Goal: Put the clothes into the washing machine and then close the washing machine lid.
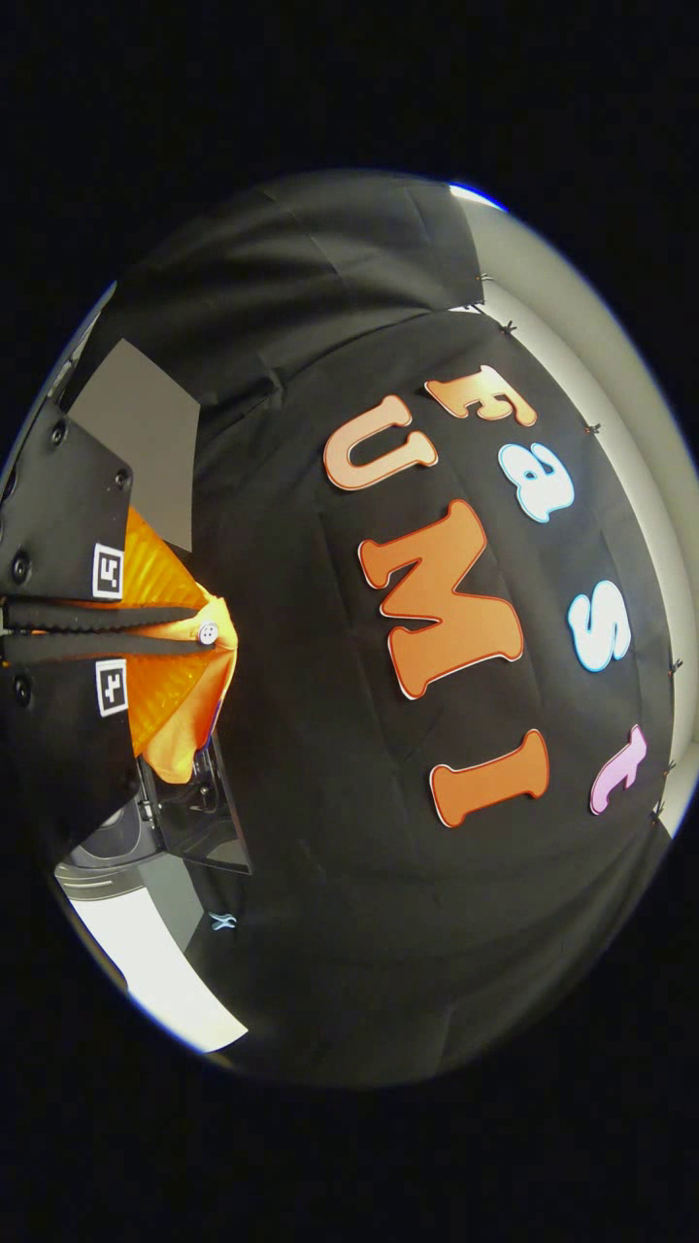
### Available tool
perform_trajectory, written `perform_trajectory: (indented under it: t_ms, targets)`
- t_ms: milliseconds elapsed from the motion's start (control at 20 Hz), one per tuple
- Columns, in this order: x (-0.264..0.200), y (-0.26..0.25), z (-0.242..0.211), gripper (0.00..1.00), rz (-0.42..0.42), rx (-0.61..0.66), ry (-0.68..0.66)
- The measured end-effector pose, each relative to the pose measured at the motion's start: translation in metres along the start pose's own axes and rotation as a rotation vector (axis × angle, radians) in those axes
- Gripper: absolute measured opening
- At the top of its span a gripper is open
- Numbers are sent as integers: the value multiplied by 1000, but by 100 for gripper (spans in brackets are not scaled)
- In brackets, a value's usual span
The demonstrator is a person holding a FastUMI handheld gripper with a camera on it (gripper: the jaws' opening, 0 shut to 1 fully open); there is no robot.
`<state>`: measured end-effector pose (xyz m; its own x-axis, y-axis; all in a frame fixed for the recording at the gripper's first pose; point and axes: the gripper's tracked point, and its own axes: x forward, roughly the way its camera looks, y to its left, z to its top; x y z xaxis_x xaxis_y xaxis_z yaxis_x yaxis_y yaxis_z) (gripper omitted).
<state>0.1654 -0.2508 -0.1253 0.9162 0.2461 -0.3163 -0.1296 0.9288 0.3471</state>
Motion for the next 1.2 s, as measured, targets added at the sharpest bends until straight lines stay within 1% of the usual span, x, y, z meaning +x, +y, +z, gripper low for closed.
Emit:
perform_trajectory:
  t_ms: [450,600,700,800,900,1100,1200]
  targets:
    - [4,-10,44,9,27,5,-66]
    - [12,-8,47,9,39,5,-64]
    - [19,-7,43,9,47,-16,-61]
    - [25,-10,30,9,40,-37,-38]
    - [29,-13,4,9,38,-37,-7]
    - [43,-37,-72,9,6,-44,115]
    - [47,-49,-108,9,-11,-19,167]
